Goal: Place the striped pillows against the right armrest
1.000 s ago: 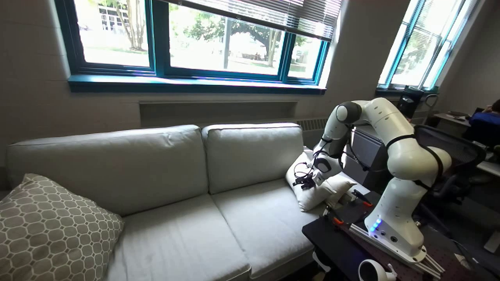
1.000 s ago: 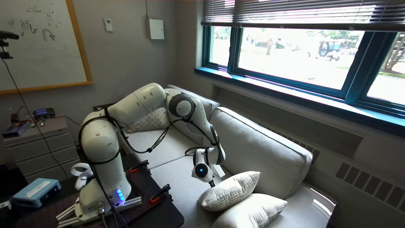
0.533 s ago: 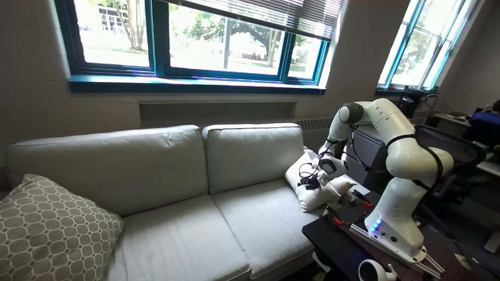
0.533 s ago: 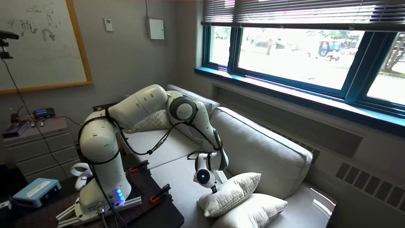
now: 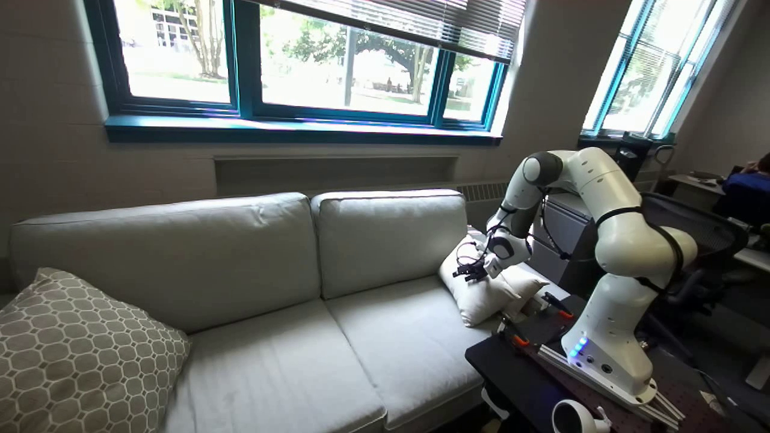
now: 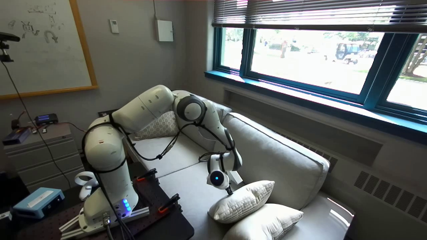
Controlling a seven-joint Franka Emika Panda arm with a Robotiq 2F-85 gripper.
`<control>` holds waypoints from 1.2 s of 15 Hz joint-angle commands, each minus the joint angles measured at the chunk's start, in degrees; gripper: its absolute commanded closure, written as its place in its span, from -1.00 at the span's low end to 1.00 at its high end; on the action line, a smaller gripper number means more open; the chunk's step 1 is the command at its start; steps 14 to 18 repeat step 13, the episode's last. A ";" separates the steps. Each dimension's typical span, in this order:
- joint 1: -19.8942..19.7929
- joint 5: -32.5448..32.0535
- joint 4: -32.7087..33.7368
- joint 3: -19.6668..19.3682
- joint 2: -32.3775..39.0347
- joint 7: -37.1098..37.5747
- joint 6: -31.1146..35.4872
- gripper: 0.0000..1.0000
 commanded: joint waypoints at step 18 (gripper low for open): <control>3.94 -0.34 -2.19 1.86 -7.30 -4.35 -0.03 -1.00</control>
